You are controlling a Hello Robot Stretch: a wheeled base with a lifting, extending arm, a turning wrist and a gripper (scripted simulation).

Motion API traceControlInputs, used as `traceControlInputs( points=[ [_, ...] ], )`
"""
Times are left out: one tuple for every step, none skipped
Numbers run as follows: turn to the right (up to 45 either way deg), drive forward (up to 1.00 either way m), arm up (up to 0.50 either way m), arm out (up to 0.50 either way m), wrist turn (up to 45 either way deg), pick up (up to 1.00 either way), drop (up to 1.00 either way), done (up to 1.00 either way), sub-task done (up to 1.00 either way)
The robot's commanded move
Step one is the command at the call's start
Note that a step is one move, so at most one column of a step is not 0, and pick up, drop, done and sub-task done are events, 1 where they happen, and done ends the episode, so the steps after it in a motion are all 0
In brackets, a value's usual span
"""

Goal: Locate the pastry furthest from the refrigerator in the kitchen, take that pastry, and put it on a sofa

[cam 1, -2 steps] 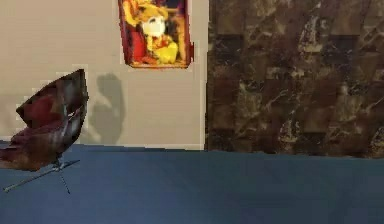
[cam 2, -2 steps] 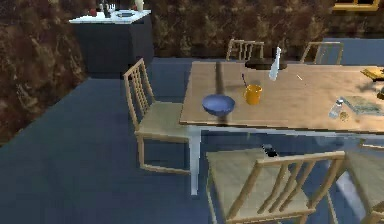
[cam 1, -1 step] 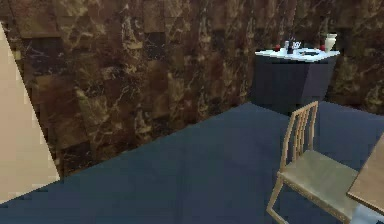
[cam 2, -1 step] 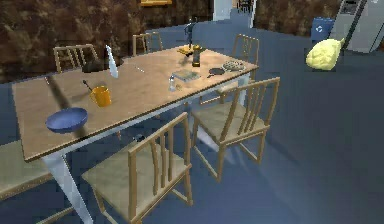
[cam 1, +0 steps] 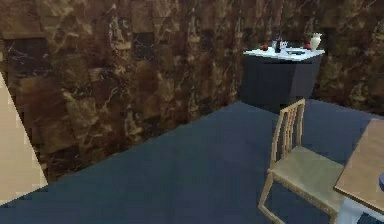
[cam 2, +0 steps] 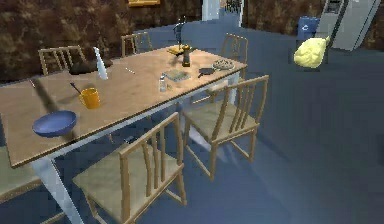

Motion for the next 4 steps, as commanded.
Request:
traceControlInputs(
  points=[
    [0.0, 1.0, 0.0, 0.0, 0.0, 0.0, 0.0, 0.0, 0.0],
    [0.0, 0.4, 0.0, 0.0, 0.0, 0.0, 0.0, 0.0, 0.0],
    [45.0, 0.0, 0.0, 0.0, 0.0, 0.0, 0.0, 0.0, 0.0],
    [0.0, 1.0, 0.0, 0.0, 0.0, 0.0, 0.0, 0.0, 0.0]
  ],
)
